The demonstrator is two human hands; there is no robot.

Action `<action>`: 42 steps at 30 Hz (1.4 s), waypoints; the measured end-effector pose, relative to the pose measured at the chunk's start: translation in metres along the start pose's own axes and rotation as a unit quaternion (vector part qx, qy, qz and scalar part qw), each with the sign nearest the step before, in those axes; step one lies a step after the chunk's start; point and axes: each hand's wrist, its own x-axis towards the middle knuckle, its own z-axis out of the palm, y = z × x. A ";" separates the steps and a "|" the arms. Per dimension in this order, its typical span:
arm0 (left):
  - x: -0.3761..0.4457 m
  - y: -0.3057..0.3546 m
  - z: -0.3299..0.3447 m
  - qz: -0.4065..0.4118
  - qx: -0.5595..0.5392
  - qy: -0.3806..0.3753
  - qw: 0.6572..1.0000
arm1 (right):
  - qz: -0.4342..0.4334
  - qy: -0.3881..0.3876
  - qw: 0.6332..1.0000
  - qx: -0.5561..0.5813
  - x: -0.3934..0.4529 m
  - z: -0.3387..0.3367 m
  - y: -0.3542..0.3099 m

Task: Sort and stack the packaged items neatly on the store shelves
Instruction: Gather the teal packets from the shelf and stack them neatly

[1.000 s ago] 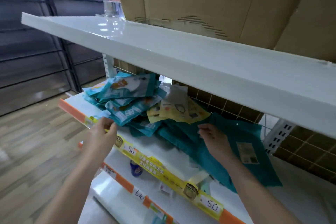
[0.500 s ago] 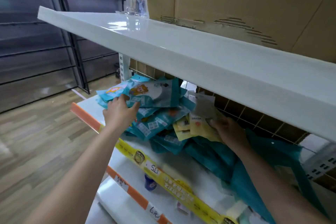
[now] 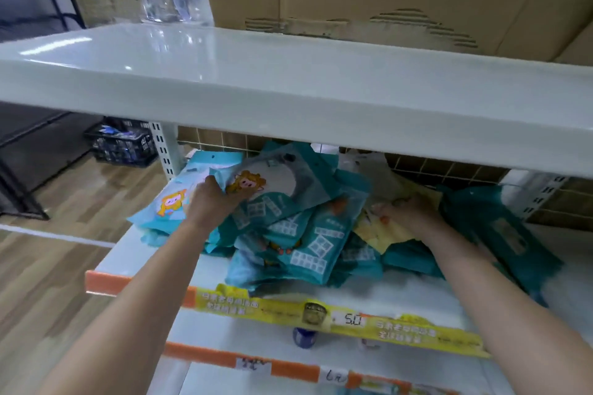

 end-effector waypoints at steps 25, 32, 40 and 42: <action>0.046 0.021 0.011 0.064 0.158 -0.077 0.982 | -0.025 0.172 0.941 0.291 -0.035 0.005 -0.024; 0.056 0.018 -0.003 -0.054 -0.133 -0.081 0.986 | -0.031 0.192 0.918 0.345 -0.031 0.002 -0.018; 0.036 -0.002 -0.025 -0.119 -0.390 -0.157 0.899 | -0.031 0.204 0.908 0.364 -0.050 0.009 -0.005; 0.027 -0.004 -0.028 -0.122 -0.433 -0.162 0.878 | -0.023 0.218 0.905 0.365 -0.057 0.012 0.000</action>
